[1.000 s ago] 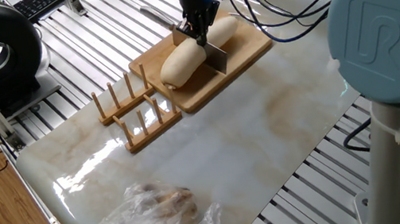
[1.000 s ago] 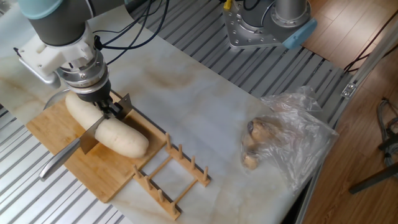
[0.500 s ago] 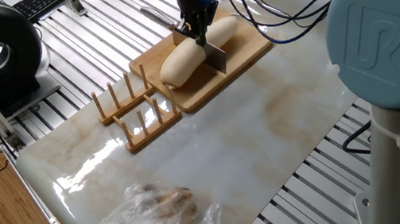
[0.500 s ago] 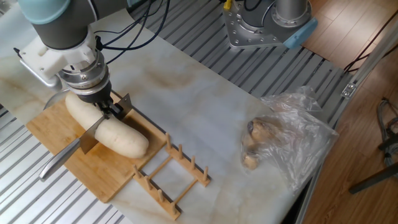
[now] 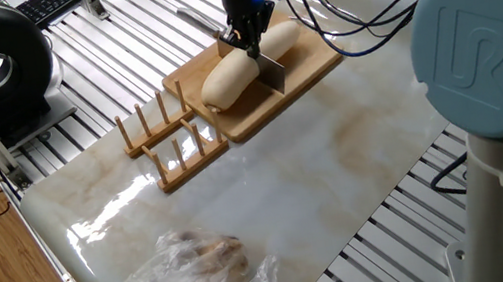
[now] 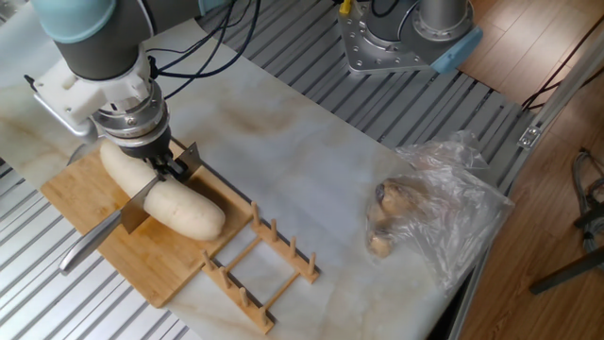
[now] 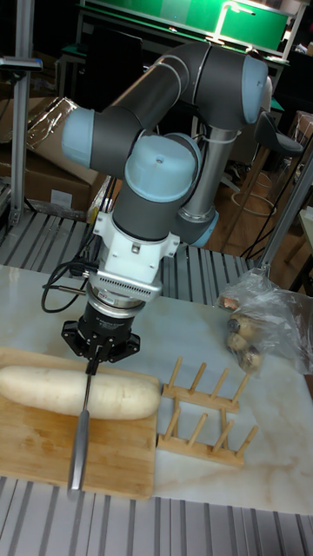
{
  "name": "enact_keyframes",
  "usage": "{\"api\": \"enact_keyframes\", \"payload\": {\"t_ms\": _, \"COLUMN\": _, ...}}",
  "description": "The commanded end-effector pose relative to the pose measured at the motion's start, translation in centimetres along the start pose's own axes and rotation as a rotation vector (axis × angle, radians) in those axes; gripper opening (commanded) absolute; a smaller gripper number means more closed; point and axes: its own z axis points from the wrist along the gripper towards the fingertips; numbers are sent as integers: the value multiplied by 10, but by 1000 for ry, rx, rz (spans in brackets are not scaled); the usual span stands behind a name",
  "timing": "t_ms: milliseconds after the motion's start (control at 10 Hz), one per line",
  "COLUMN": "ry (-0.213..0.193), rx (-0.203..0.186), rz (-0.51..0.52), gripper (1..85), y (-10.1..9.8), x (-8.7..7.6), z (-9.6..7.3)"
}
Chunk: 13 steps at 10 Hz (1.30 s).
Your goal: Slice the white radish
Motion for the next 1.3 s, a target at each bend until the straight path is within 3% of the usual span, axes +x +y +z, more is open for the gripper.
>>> {"api": "enact_keyframes", "payload": {"t_ms": 0, "ry": 3, "rx": -51, "rz": -10, "gripper": 13, "y": 5, "x": 3, "z": -4}}
{"api": "enact_keyframes", "payload": {"t_ms": 600, "ry": -18, "rx": -74, "rz": -3, "gripper": 13, "y": 12, "x": -2, "z": 1}}
{"api": "enact_keyframes", "payload": {"t_ms": 1200, "ry": -13, "rx": -77, "rz": -7, "gripper": 13, "y": 10, "x": 2, "z": 2}}
